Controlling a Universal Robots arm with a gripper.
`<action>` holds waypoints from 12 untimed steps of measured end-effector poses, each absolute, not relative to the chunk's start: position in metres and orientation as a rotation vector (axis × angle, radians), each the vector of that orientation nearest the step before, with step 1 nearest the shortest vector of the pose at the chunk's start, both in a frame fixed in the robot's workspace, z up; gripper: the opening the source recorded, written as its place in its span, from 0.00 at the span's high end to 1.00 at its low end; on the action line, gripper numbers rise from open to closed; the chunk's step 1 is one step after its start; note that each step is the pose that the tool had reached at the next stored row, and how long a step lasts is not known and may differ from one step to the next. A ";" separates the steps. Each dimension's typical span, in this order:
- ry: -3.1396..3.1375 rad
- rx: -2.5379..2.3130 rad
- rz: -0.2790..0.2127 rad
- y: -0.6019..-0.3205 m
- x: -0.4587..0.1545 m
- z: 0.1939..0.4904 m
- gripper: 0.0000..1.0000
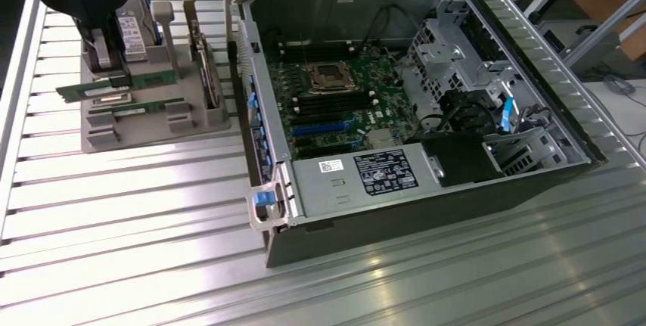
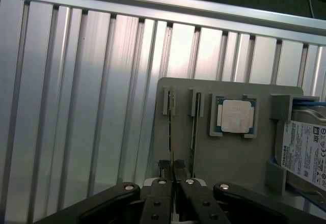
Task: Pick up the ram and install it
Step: 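Pick up the ram and move it above insertion slot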
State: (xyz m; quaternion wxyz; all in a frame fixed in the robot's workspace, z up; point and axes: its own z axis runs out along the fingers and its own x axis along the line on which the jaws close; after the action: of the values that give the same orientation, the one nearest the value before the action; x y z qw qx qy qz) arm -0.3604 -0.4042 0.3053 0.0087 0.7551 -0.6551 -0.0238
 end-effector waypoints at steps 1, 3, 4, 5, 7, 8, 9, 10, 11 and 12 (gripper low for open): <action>-2.047 2.359 -0.074 -0.404 -0.360 0.305 0.87; -2.047 2.359 -0.074 -0.404 -0.360 0.306 0.87; -2.047 2.359 -0.074 -0.404 -0.360 0.306 0.87; -2.047 2.359 -0.074 -0.404 -0.360 0.307 0.87; -2.047 2.359 -0.074 -0.404 -0.360 0.307 0.87; -2.047 2.359 -0.074 -0.404 -0.360 0.307 0.87; -2.047 2.359 -0.074 -0.404 -0.360 0.307 0.87; -2.047 2.359 -0.074 -0.404 -0.360 0.308 0.87; -2.047 2.359 -0.075 -0.404 -0.360 0.308 0.87; -2.047 2.359 -0.074 -0.404 -0.360 0.309 0.87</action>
State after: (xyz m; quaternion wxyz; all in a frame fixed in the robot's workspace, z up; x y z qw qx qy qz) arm -0.3604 -0.4042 0.3091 0.0088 0.7551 -0.6551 -0.0238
